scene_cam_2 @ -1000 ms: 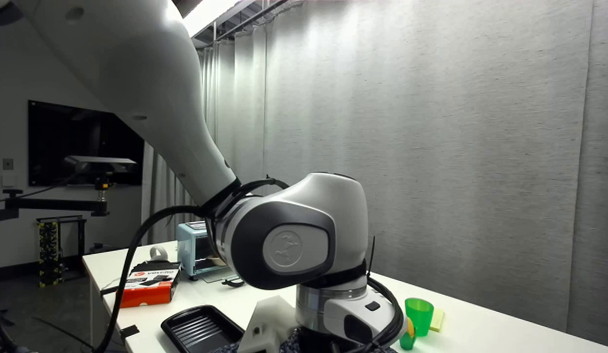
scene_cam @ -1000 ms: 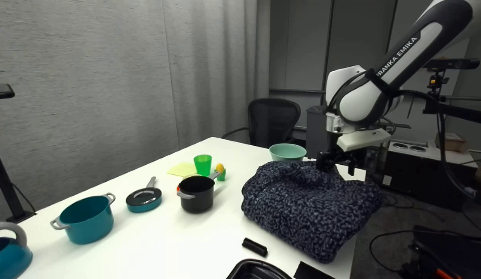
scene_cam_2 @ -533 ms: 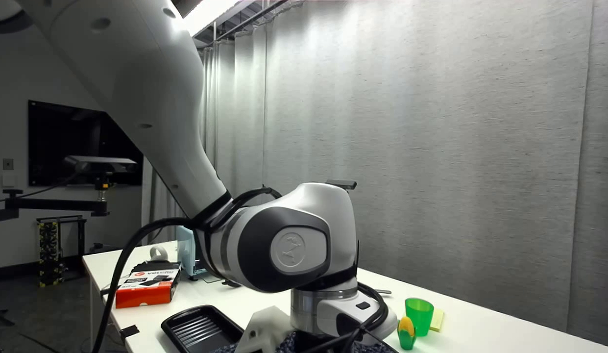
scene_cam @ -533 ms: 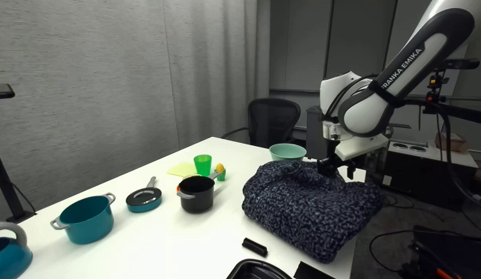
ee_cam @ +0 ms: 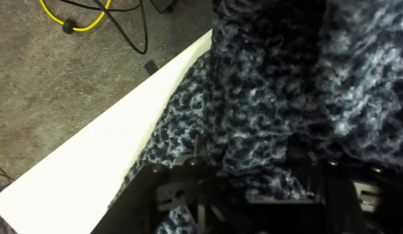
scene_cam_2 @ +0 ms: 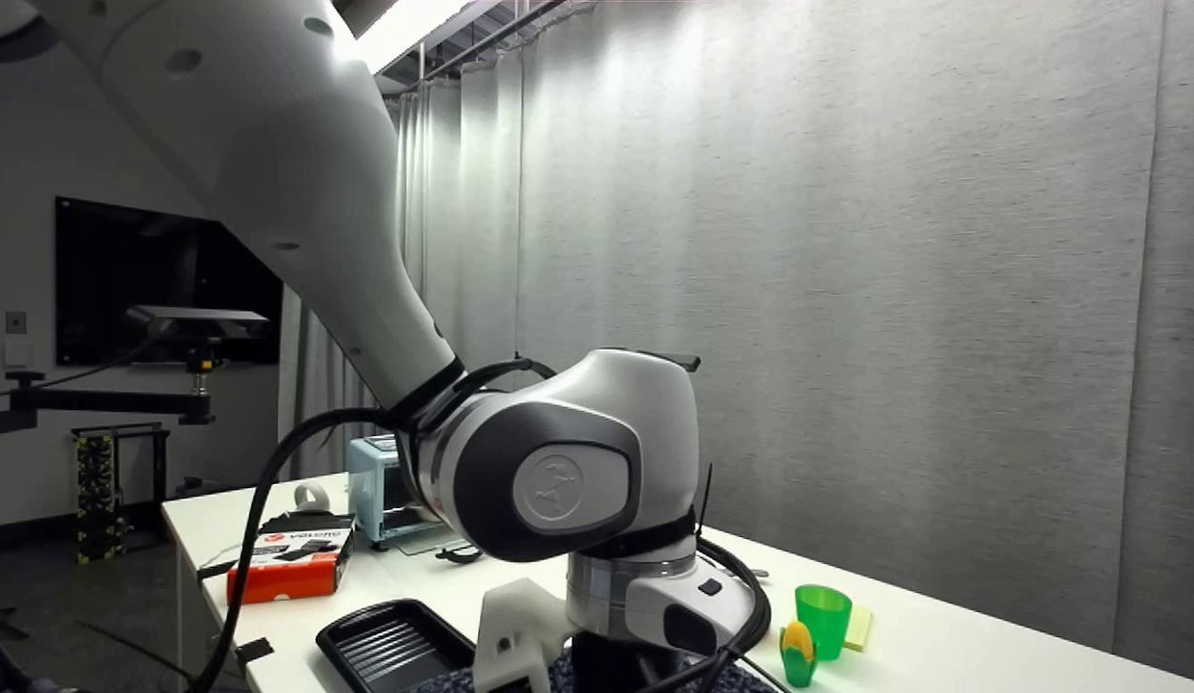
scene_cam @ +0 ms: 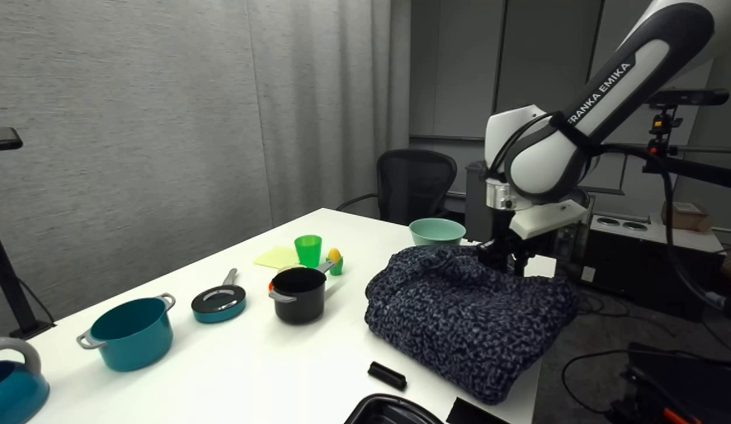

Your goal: Move the cloth

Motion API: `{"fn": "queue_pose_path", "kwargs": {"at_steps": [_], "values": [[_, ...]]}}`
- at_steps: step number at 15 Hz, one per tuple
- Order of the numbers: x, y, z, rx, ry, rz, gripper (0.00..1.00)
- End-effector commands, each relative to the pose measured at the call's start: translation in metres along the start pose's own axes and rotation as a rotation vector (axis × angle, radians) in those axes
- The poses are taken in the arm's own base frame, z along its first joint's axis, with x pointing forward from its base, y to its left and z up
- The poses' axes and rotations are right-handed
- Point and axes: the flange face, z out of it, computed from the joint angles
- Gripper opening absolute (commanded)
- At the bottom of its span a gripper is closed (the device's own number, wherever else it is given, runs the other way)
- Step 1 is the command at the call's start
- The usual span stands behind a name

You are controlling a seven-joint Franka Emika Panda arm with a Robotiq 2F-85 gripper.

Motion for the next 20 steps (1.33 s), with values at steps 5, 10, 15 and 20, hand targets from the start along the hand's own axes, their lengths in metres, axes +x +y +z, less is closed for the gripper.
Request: {"fn": "queue_pose_path", "kwargs": {"at_steps": [5, 10, 15, 20], "values": [[-0.001, 0.015, -0.01, 0.221, -0.116, -0.288, 1.0], [0.003, 0.057, 0.009, 0.28, -0.248, -0.417, 1.0], [0.011, 0.083, 0.018, 0.283, -0.262, -0.334, 1.0], [0.021, 0.067, -0.003, 0.373, -0.165, -0.254, 1.0]]}}
